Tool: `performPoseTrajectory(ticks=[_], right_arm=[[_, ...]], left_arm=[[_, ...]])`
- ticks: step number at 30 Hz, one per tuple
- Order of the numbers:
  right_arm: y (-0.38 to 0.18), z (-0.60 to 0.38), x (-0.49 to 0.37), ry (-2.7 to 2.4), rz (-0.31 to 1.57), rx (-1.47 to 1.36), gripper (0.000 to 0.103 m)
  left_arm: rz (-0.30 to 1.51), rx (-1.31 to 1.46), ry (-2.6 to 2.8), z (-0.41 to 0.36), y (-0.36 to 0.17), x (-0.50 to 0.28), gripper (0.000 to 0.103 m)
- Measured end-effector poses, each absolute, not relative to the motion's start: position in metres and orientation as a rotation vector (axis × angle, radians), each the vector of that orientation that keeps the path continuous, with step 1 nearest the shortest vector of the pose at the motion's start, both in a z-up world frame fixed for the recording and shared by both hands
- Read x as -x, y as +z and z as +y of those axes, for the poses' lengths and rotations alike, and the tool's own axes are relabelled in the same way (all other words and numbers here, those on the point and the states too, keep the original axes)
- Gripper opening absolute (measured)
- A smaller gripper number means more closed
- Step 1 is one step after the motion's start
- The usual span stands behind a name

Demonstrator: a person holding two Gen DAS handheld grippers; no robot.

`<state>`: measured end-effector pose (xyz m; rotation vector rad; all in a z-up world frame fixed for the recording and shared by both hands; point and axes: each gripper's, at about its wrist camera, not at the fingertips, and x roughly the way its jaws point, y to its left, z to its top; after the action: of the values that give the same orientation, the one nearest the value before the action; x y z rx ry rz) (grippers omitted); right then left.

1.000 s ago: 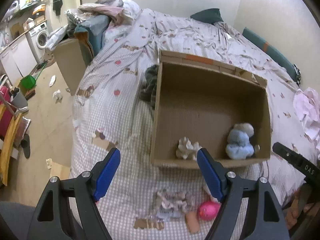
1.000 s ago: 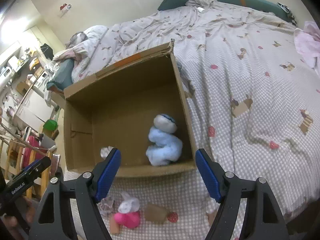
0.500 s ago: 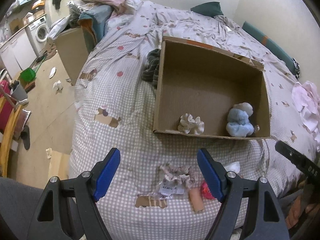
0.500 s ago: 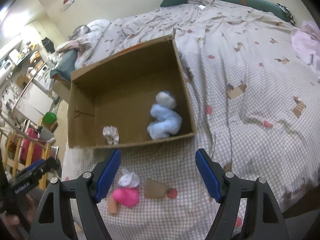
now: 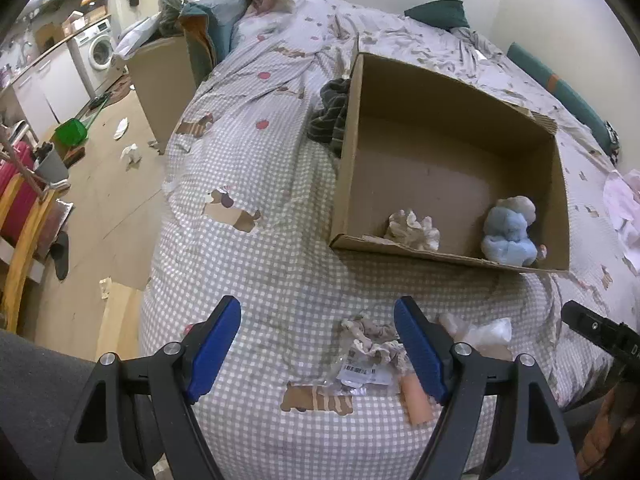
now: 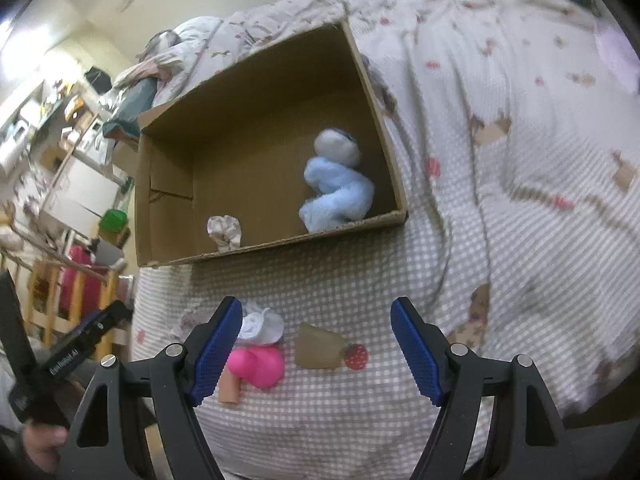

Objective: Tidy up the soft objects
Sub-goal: 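Grasp the white sock with the right gripper while the left gripper grasps a beige scrunchie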

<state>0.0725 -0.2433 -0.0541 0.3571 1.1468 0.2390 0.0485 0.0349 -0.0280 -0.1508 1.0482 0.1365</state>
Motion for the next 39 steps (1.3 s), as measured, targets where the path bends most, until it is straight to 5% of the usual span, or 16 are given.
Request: performPoseTrajectory(ticks=[12,16,18,21,23,28,33,39], right_arm=[[-0.094,-0.203,-0.092,0.384,1.310,-0.458,0.081],[-0.109,-0.175,-0.105,0.397,1.374,-0.399,0.057],[-0.118,-0.164,-0.108,0.405,1.406,-0.368,0.053],[-0.126,-0.151,-0.110,0.398,1.431,-0.300,0.026],[-0.125,-0.148,-0.109,0.392,1.417,-0.271,0.022],[-0.100,-0.154,-0.104,0.420,1.322,-0.294,0.020],[-0.086,-0.167,-0.100,0.416,1.277,-0.343,0.020],[-0.083,-0.184,-0.094,0.395,1.273,-0.365,0.020]], left_arm=[[1.093,0.209,0.168,0.044,-0.035,-0.060,0.077],[1.093,0.232,0.197,0.055,-0.035,-0.061,0.077],[1.102,0.253,0.214,0.062,-0.037,-0.060,0.077],[1.125,0.282,0.229,0.069,-0.041,-0.061,0.077],[1.135,0.292,0.228,0.070,-0.043,-0.060,0.077],[1.176,0.296,0.175,0.061,-0.052,-0.064,0.073],[1.275,0.334,0.011,0.038,-0.068,-0.068,0.048],[1.379,0.354,-0.053,0.017,-0.090,-0.077,0.047]])
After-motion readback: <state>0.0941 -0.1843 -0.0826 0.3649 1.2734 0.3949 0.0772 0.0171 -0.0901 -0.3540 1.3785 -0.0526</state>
